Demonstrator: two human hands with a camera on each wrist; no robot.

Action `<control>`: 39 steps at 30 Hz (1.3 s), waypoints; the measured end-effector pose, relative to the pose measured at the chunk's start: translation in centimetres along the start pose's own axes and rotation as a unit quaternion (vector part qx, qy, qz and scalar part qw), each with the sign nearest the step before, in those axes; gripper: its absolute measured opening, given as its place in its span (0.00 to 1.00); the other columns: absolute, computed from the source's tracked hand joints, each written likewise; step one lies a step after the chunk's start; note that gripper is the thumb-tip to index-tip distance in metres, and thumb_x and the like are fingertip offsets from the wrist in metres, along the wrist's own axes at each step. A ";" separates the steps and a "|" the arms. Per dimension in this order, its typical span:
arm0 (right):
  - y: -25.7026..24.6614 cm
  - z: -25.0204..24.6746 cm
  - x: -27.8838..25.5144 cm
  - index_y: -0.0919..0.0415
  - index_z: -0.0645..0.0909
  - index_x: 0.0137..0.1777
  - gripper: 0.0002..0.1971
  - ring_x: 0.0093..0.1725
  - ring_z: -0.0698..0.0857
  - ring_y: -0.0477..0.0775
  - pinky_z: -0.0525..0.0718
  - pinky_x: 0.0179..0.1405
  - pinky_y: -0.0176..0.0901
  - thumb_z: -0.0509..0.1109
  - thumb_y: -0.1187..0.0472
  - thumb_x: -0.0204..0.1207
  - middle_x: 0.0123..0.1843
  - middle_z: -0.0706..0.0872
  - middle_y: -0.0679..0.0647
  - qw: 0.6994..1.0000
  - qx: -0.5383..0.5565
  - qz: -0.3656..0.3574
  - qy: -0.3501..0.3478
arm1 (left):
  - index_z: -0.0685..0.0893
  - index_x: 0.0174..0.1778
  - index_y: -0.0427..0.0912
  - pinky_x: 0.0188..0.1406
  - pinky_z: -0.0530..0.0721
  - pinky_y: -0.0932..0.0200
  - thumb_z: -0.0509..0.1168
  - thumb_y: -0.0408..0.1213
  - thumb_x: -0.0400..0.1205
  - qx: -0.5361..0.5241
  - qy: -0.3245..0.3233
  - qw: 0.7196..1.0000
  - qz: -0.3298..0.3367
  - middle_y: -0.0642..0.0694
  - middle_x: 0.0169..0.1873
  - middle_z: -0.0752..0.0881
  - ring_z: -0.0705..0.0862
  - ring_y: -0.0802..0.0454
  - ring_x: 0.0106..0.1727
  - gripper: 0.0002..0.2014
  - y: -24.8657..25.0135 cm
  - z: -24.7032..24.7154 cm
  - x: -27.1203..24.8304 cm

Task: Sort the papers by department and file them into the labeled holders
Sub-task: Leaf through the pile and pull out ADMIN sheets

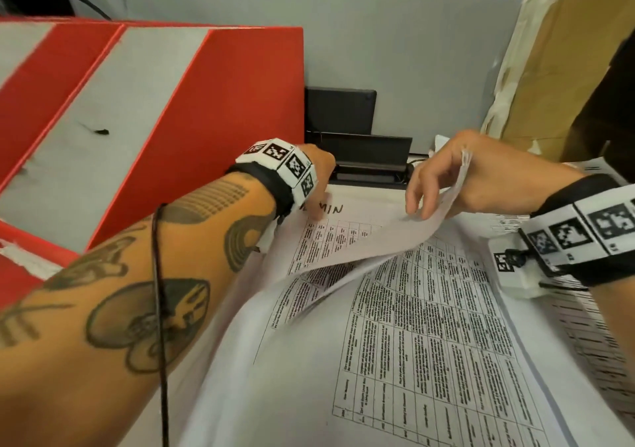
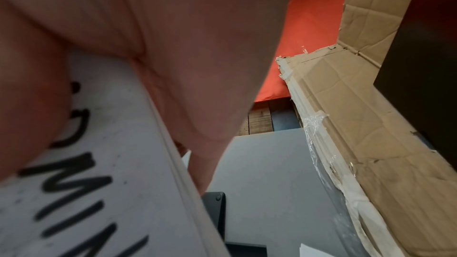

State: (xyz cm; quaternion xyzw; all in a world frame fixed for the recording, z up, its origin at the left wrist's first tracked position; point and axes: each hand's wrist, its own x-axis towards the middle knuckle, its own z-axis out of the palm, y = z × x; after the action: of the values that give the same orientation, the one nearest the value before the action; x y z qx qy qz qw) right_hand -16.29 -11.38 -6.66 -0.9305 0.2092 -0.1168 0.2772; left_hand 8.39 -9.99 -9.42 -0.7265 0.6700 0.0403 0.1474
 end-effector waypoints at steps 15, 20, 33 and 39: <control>-0.5 0.2 -0.2 0.49 0.93 0.48 0.14 0.44 0.92 0.37 0.85 0.48 0.34 0.87 0.67 0.67 0.42 0.94 0.36 0.997 -0.034 0.049 0.043 | 0.85 0.40 0.44 0.39 0.88 0.52 0.82 0.53 0.73 0.006 0.067 0.997 -0.037 0.47 0.37 0.89 0.88 0.48 0.40 0.18 -0.7 -3.0 -1.5; -0.7 0.4 -0.1 0.52 0.92 0.58 0.18 0.55 0.93 0.42 0.87 0.64 0.48 0.86 0.61 0.67 0.54 0.95 0.42 0.997 -0.005 0.040 0.058 | 0.95 0.50 0.46 0.39 0.87 0.59 0.81 0.41 0.75 -0.063 0.031 0.996 0.046 0.53 0.36 0.93 0.91 0.55 0.39 0.09 -0.9 -5.7 -4.2; -0.2 0.1 -0.3 0.54 0.90 0.50 0.25 0.38 0.88 0.42 0.83 0.43 0.37 0.88 0.77 0.56 0.38 0.91 0.40 0.998 0.000 -0.004 0.060 | 0.92 0.41 0.43 0.30 0.82 0.62 0.67 0.57 0.86 -0.325 0.198 0.918 0.107 0.50 0.24 0.89 0.80 0.58 0.19 0.21 -1.1 -5.5 -5.8; -0.1 0.6 0.0 0.37 0.91 0.32 0.28 0.43 0.92 0.56 0.88 0.51 0.47 0.85 0.79 0.62 0.41 0.94 0.56 0.999 0.019 -0.019 -0.025 | 0.94 0.53 0.44 0.57 0.92 0.46 0.84 0.56 0.68 -0.076 -0.041 0.996 0.007 0.49 0.47 0.94 0.92 0.50 0.48 0.24 -0.7 -1.0 -0.6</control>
State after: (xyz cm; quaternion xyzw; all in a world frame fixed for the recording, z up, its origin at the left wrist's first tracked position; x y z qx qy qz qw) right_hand -16.05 -11.06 -7.06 -0.9315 0.1817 -0.1025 0.2979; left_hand 8.94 -9.61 -8.22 -0.7283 0.6637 0.1218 0.1191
